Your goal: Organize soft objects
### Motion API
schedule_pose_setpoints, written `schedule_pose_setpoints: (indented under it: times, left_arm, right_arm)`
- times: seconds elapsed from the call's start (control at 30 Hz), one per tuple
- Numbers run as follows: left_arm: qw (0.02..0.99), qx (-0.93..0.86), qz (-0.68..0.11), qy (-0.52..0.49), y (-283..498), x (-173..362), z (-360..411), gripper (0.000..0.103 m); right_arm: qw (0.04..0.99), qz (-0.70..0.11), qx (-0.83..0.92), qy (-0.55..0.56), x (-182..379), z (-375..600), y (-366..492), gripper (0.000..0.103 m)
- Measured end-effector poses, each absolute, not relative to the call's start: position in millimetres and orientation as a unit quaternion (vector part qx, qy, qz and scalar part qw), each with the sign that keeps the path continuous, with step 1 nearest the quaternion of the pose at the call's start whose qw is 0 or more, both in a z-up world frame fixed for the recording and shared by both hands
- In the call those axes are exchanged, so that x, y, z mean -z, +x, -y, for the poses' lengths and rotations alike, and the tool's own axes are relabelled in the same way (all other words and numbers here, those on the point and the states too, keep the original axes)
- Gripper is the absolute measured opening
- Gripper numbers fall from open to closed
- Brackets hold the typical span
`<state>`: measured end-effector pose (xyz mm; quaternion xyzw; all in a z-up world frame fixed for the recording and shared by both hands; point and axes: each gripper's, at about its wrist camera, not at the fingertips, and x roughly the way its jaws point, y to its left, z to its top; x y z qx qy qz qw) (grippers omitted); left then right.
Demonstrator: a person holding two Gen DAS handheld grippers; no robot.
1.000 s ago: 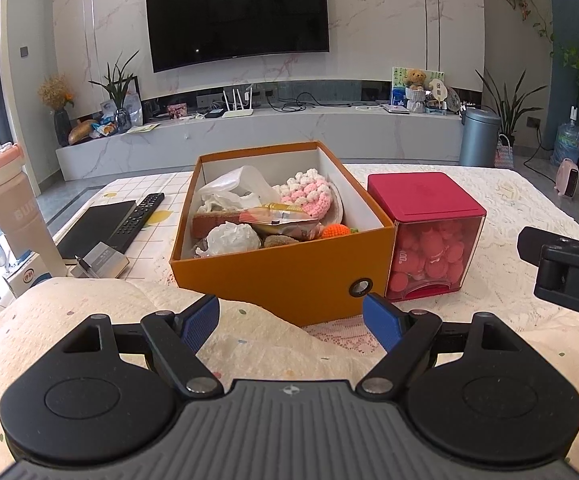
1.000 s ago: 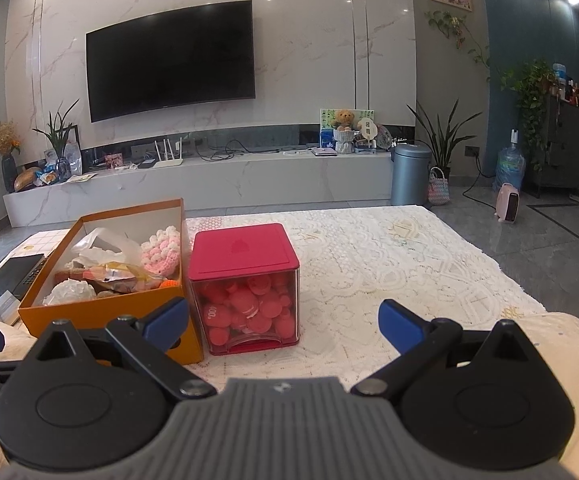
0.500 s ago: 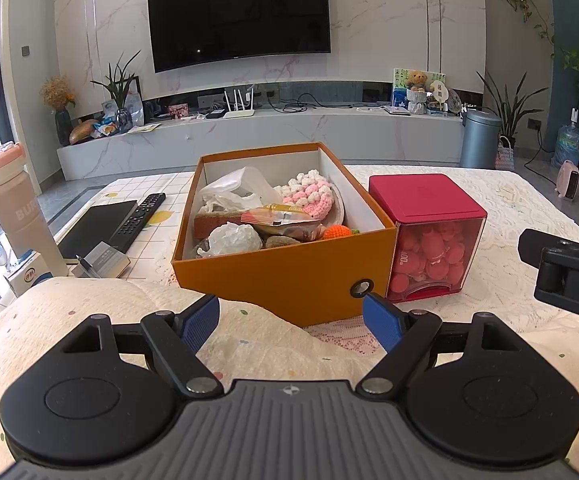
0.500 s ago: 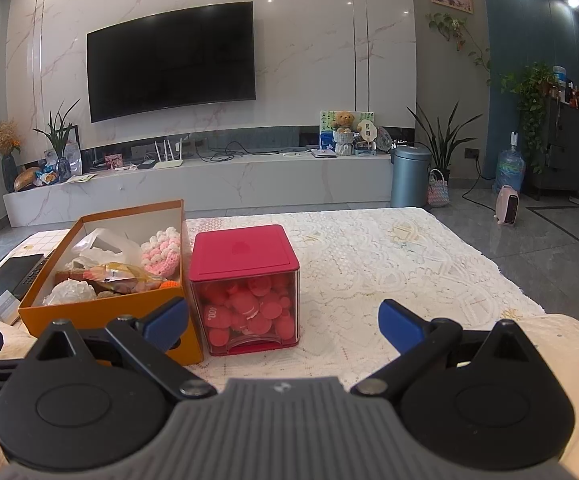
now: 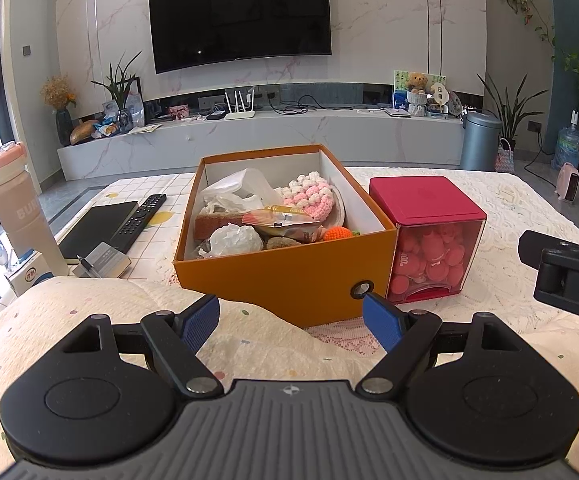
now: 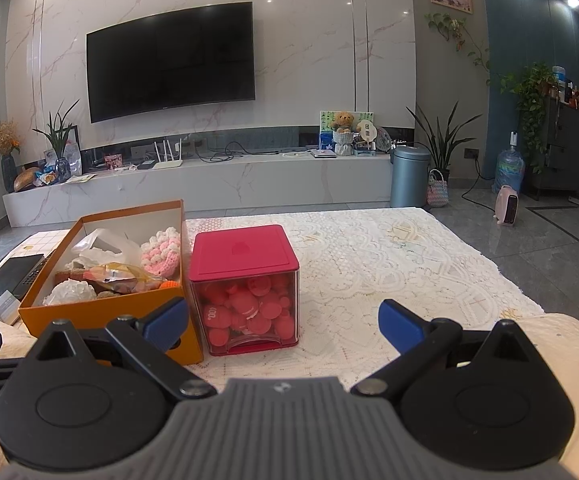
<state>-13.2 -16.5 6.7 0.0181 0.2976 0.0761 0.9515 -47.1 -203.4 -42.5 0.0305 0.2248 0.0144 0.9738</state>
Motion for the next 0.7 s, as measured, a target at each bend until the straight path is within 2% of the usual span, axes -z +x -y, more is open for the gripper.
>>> schedule_pose_setpoints:
  times: [0.7]
  left_arm:
    - [0.953, -0.081, -0.292, 0.013, -19.3, -11.0, 17.1, 0.095]
  right_arm:
    - [0.975, -0.218, -0.014, 0.031, 39.9, 203.6, -51.5, 0.099]
